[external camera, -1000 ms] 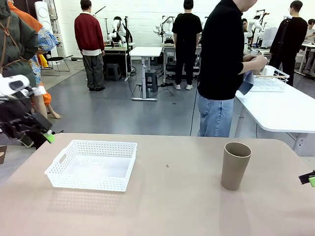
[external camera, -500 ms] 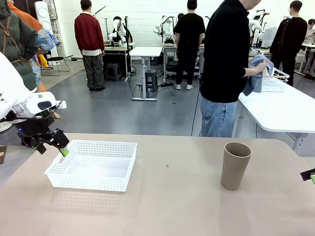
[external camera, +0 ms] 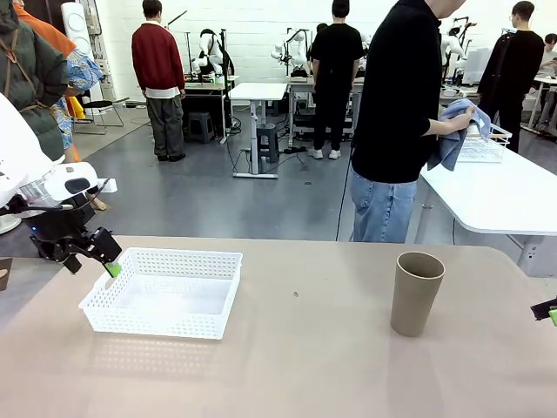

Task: Clean and organize the cups into the basket.
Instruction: Pick up the Organizing basket and move it to the center of the table, then pick up the Reusable plastic cup from the right side of the table and place it inside the Organizing basket.

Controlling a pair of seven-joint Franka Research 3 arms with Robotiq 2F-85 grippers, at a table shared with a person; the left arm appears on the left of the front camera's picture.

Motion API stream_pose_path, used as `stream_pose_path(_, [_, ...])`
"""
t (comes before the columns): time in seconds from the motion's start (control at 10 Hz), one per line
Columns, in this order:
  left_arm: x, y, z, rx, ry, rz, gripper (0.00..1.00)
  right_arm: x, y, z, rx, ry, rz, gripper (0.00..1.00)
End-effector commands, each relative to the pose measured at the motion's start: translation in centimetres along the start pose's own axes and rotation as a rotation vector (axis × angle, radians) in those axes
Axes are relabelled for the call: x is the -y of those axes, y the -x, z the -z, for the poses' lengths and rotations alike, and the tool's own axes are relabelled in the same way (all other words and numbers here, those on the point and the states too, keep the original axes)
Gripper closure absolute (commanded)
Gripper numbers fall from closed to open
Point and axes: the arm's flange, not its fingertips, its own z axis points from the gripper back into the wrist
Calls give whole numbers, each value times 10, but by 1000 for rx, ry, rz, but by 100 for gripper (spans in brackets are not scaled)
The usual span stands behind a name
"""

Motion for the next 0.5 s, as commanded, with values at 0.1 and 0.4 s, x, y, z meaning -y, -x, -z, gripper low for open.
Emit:
stream_pose_path(0.1, [2,-3,-1,-5,-23,-29,0,41,-28,44,-62,-91,-210,0])
stream_pose_path(0.4, [20,-15,1,16,-87,-37,0,68,-28,63,-70,-64,-316,0])
